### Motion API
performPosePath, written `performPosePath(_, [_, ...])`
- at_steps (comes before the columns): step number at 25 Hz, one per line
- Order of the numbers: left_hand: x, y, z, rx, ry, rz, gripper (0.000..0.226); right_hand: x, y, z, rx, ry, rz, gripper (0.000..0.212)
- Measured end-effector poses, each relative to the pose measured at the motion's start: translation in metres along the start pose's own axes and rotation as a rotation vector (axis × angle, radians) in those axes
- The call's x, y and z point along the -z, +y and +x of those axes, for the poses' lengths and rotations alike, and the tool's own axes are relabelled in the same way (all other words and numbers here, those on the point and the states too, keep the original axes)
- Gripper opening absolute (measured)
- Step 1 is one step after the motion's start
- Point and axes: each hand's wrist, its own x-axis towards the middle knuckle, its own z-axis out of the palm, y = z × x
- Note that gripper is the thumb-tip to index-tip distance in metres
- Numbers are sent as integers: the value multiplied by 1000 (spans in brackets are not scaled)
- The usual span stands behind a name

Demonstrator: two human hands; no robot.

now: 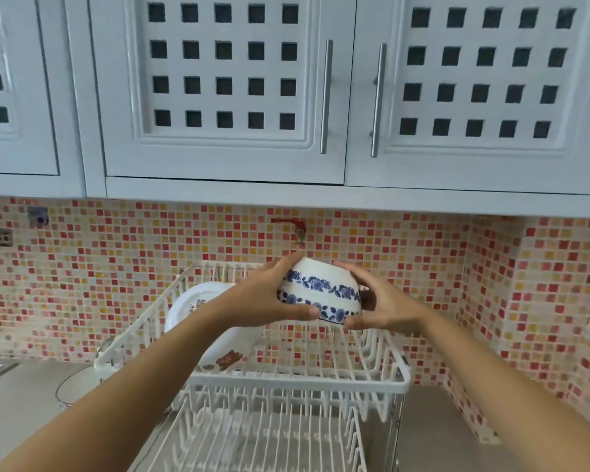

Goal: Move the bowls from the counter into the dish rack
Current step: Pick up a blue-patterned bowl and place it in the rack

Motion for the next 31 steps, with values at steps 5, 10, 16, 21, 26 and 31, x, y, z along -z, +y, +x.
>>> performPosePath(5, [-13, -3, 14, 75, -73, 87, 112, -1, 10, 11, 5, 7, -203, 98])
performPosePath(10, [-37, 1, 26, 131, -133, 151, 95, -2, 17, 15, -54, -79, -419, 97])
performPosePath(16, [-68, 1, 32, 242, -181, 295, 98, -8, 20, 23, -98, -219, -639, 92])
performPosePath(21, [-84, -8, 33, 195, -159, 381, 86, -15, 16, 24, -115, -173, -674, 69])
performPosePath(26, [-96, -11, 33, 166, -138, 443, 80, -20, 17, 24, -168, -213, -788, 69])
performPosePath(31, [-98, -8, 30, 183, -126, 460, 81, -22, 14, 23, -172, -178, -848, 89])
